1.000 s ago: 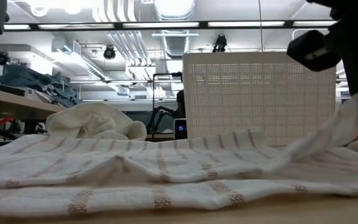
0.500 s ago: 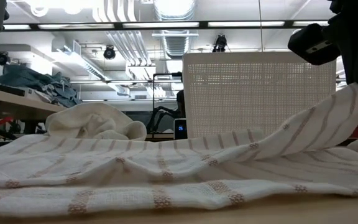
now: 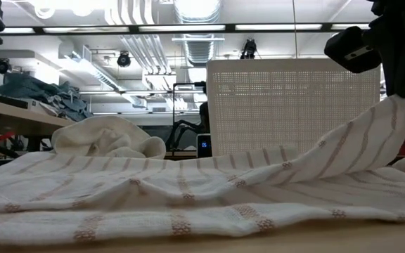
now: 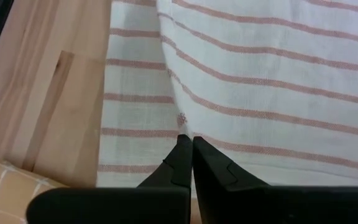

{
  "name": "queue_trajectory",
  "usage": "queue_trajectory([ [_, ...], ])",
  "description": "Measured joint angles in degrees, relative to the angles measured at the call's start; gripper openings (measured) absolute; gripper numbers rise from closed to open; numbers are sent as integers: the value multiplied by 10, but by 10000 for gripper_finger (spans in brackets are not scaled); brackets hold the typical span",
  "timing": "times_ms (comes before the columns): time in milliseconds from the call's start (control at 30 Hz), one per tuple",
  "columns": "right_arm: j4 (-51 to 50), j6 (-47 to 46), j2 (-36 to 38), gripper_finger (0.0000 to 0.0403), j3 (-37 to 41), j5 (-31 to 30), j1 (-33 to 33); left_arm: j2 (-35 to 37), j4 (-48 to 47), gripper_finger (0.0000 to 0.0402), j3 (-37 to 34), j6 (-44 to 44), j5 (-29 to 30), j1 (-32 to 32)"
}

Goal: Fold towel
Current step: Fold the white striped towel

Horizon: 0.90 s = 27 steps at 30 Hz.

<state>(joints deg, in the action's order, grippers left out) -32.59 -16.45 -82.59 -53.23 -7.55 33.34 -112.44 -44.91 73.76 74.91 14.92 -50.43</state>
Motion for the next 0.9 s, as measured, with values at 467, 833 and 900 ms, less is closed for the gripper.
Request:
queue_trajectory([
  [467,-13,1,0,0,0,0,-2,0,-19,36,8,4,-6,0],
  [833,-14,3,0,0,0,0,-2,0,-80,0,19,25,-38,1],
  [900,-14,5,0,0,0,0,-2,0,-103,0,40,23,-36,1],
])
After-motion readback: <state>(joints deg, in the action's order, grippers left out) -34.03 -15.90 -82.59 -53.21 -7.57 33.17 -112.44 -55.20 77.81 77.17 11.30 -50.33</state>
